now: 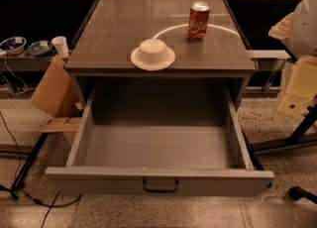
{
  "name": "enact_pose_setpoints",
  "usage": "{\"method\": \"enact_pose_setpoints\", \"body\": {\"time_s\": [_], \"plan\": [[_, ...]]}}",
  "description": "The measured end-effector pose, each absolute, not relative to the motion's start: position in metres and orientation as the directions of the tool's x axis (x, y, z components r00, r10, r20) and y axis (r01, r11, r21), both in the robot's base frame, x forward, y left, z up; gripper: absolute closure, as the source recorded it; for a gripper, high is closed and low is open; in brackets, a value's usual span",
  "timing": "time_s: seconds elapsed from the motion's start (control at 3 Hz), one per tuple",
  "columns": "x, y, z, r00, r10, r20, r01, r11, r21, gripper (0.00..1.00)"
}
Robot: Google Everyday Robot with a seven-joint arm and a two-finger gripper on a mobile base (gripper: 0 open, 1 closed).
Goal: Place coke can into top drawer
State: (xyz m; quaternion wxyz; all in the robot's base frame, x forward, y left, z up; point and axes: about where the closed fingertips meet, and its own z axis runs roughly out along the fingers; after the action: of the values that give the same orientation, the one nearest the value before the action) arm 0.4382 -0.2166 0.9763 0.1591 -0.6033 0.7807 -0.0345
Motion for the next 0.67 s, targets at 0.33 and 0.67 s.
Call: {"method": "enact_pose_setpoints", "body": {"time_s": [0.33, 0.67], "plan": [[0.4382, -0.2166, 0.9763, -0.222, -0.953, -0.207, -0.931, 0.270, -0.246, 0.00], [0.4441, -0.2139, 0.9779, -0.230, -0.944, -0.236, -0.925, 0.288, -0.249, 0.00]]}}
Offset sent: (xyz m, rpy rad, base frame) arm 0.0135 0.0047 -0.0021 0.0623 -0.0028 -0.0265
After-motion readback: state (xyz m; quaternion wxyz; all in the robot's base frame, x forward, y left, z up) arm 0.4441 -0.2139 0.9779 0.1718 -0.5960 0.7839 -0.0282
